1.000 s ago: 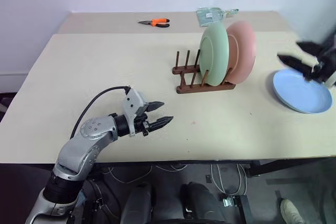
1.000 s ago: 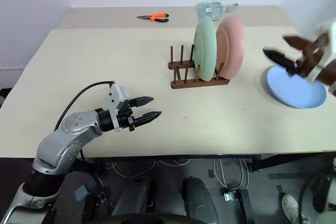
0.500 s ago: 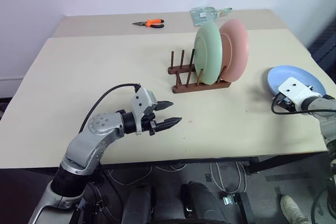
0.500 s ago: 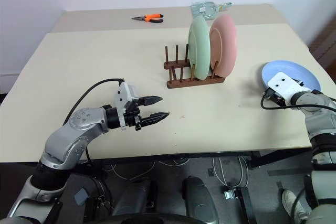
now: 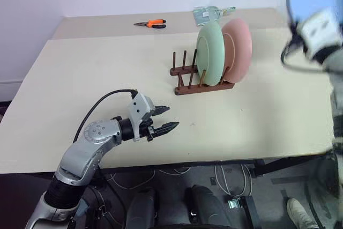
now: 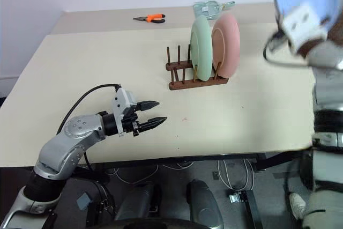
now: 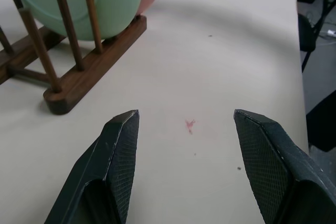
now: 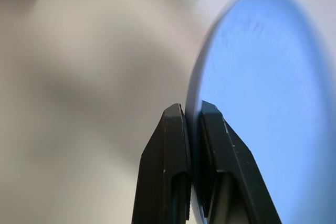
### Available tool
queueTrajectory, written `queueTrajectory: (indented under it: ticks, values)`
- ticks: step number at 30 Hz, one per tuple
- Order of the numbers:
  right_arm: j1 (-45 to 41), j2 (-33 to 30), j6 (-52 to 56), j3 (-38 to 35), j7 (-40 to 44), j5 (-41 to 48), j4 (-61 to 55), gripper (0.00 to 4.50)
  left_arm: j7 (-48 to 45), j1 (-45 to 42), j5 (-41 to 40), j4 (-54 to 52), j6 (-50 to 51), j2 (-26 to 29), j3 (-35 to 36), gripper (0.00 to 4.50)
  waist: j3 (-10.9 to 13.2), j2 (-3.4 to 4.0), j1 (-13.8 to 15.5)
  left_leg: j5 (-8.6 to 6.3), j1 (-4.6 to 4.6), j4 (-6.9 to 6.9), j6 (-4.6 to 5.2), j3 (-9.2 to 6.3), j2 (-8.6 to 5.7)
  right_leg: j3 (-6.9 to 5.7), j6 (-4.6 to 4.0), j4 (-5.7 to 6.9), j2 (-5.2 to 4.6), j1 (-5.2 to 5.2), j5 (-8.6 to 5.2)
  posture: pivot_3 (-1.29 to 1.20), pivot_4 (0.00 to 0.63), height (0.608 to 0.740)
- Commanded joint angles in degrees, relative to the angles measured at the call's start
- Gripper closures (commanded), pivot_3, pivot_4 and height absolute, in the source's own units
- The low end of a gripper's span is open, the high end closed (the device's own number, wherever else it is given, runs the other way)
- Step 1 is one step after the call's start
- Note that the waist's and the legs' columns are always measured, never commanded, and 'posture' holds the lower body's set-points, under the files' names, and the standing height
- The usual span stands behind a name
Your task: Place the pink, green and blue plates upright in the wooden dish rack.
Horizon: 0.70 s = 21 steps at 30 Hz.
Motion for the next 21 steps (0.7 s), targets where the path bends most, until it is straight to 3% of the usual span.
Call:
queueTrajectory:
  ticks: [1, 4, 6, 10, 13, 21]
  values:
    - [-4.55, 5.05, 13.75, -3.31, 4.78, 18.61, -19.59, 4.4, -0.43, -0.55, 0.51, 0.3, -1.7, 0.7, 2.15, 1.54, -0.02, -0.06, 0.32, 0.0, 0.0, -0.01, 0.0, -0.09, 0.01, -0.09, -0.01, -0.02, 0.0, 0.02, 0.0, 0.0, 0.15, 0.74]
    - [-5.1, 11.88, 33.23, -5.07, 4.45, 45.32, -34.6, 4.4, -0.97, -0.75, 0.47, 1.53, -2.2, 1.13, 3.05, 1.54, -0.05, -0.15, 0.74, 0.0, -0.04, 0.0, 0.01, -0.21, 0.03, -0.21, -0.01, -0.08, -0.07, 0.1, 0.0, 0.0, 0.15, 0.74]
    - [-4.24, 15.51, 40.79, -5.29, 1.73, 56.72, -39.48, 4.4, -1.25, -0.89, 0.34, 1.95, -2.48, 1.24, 3.47, 1.54, -0.06, -0.18, 0.81, -0.01, -0.07, 0.04, 0.02, -0.26, 0.01, -0.28, -0.01, -0.15, -0.19, 0.18, 0.0, 0.0, 0.15, 0.74]
    - [-2.99, 21.29, 48.24, -1.8, -6.66, 58.13, -39.16, 4.4, -1.2, -0.88, 0.38, 1.95, -2.67, 1.16, 3.88, 1.54, -0.06, -0.18, 0.82, -0.05, -0.14, 0.08, 0.11, -0.24, -0.17, -0.31, 0.02, -0.23, -0.44, 0.17, 0.02, 0.0, 0.15, 0.74]
    - [-3.12, 23.6, 51.57, -3.14, -10.58, 60.62, -36.5, 4.4, -0.92, -0.07, 0.36, 1.07, -2.49, 1.13, 4.06, 1.54, -0.06, -0.18, 0.64, -0.04, -0.17, 0.07, 0.12, -0.23, -0.19, -0.31, 0.02, -0.24, -0.46, 0.12, 0.02, 0.0, 0.15, 0.74]
    - [-1.52, 26.31, 55.3, -3.99, -13.16, 60.42, -30.58, 4.4, 0.21, 0.21, -1.99, -0.42, -0.79, 0.07, 5.69, 1.54, -0.06, -0.17, 0.29, -0.04, -0.34, -0.02, 0.12, -0.19, -0.17, -0.3, 0.03, -0.22, -0.42, -0.09, 0.02, 0.0, 0.15, 0.74]
